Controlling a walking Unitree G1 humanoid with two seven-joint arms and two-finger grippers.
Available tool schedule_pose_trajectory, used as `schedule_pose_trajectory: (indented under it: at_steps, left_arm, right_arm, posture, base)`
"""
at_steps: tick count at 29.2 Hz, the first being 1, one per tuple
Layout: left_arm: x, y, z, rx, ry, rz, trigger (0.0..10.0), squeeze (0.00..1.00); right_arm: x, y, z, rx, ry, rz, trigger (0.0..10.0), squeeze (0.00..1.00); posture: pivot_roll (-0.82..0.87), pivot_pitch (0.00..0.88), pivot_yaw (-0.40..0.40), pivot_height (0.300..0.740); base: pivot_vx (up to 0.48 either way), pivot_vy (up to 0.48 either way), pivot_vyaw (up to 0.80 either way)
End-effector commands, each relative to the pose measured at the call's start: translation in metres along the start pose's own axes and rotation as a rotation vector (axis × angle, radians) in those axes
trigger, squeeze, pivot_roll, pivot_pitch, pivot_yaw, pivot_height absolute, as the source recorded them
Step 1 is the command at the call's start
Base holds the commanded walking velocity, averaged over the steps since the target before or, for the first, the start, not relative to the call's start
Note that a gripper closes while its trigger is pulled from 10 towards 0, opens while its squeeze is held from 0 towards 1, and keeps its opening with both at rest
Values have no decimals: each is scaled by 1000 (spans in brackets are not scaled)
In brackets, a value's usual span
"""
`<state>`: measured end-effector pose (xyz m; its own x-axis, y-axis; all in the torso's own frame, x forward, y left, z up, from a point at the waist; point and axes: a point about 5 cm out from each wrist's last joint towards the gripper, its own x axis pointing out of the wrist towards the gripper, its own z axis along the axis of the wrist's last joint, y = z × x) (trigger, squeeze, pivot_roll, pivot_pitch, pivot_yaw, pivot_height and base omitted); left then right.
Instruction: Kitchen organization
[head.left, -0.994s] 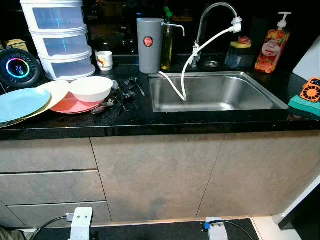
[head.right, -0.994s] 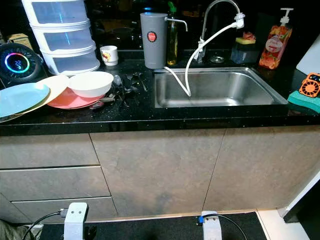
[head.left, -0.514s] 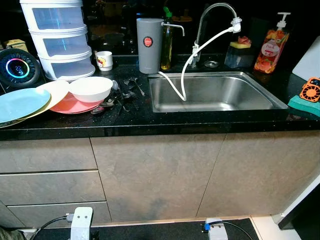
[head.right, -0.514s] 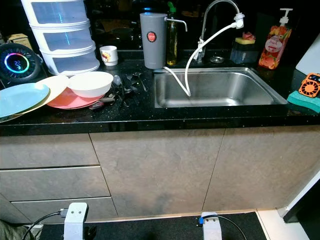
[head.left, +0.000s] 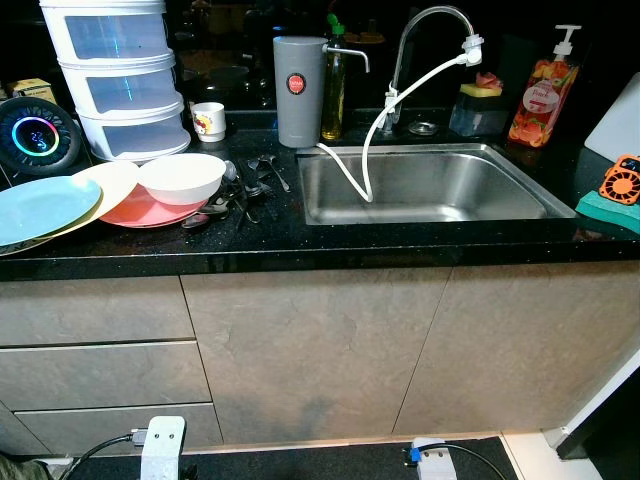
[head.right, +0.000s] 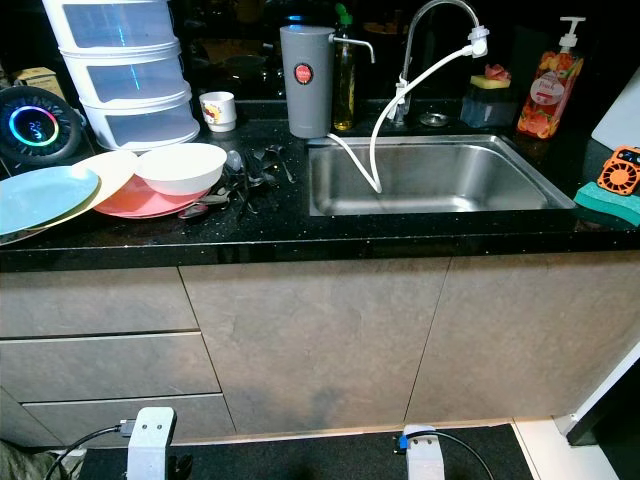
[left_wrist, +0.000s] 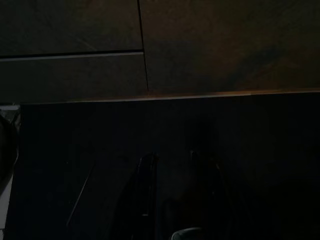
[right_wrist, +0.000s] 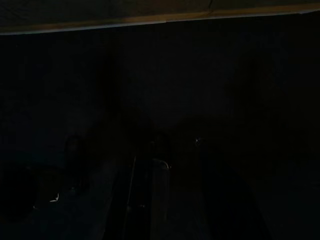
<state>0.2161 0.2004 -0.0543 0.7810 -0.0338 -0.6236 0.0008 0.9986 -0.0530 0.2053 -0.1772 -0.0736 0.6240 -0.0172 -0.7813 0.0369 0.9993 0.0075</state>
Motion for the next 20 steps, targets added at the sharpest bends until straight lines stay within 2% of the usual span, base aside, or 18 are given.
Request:
schedule_pose_trajectory:
  at_steps: [1, 20]
  left_arm:
    - [-2, 0, -9, -5, 34, 5, 10000, 0]
    - [-3, 0, -14, -1, 61, 8, 10000, 0]
  right_arm:
    - [-1, -2, -4, 14, 21, -4, 10000, 0]
    - [0, 4, -7, -43, 42, 15, 10000, 0]
  posture:
    - [64, 22, 11, 740]
    - [63, 4, 6, 740]
  base:
    - [0, 0, 0]
    - [0, 0, 0]
